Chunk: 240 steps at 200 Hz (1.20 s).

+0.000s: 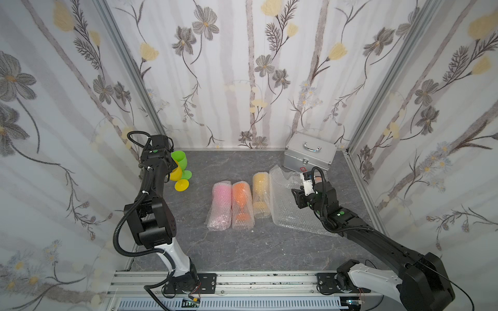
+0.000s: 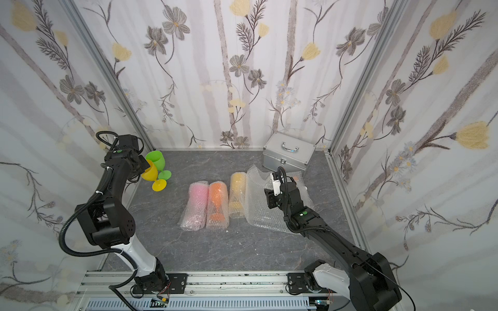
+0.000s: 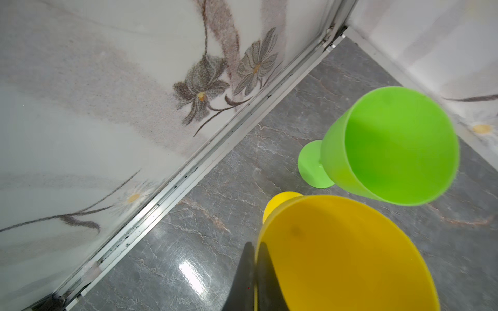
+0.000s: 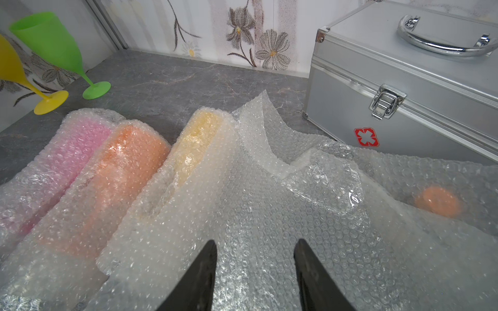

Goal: Unpack wine glasses from bubble wrap
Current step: Place the wine glass at the center of the board.

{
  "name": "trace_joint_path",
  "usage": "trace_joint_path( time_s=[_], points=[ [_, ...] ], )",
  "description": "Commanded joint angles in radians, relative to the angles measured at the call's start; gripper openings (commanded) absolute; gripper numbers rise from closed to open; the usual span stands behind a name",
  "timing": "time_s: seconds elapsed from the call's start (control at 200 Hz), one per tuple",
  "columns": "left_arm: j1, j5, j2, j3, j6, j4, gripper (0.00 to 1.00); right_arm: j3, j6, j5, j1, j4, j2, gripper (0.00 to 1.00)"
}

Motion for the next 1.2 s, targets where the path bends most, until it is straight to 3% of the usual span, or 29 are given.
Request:
trace_joint_path(
  time_s=[0.0, 0.36, 0.445, 0.55, 0.704, 0.994, 1.194],
  points=[
    [0.006, -0.064, 0.035, 0.026, 0.008, 0.007, 0.0, 0.014, 0.015, -0.023, -0.006, 0.038, 0.013, 0.48],
    [0.02, -0.063, 0.135, 0.07, 0.014, 0.004, 0.02, 0.007, 0.031, -0.029, -0.023, 0.039, 0.022, 0.48],
    [0.025, -0.062, 0.149, 0.081, 0.017, -0.006, 0.09, 0.008, 0.033, -0.031, -0.023, 0.037, 0.025, 0.48],
    [0.031, -0.058, 0.153, 0.092, 0.016, -0.013, 0.24, 0.011, 0.038, -0.034, -0.023, 0.033, 0.029, 0.48],
    [0.031, -0.048, 0.123, 0.107, 0.02, -0.012, 0.37, 0.02, 0.05, -0.043, -0.024, 0.027, 0.032, 0.48],
    [0.021, -0.014, 0.014, 0.142, 0.023, -0.042, 0.43, 0.044, 0.102, -0.08, -0.023, 0.007, 0.038, 0.47],
    [-0.052, 0.025, -0.096, 0.116, 0.031, -0.058, 0.47, 0.069, 0.165, -0.17, -0.022, 0.003, 0.049, 0.48]
  ],
)
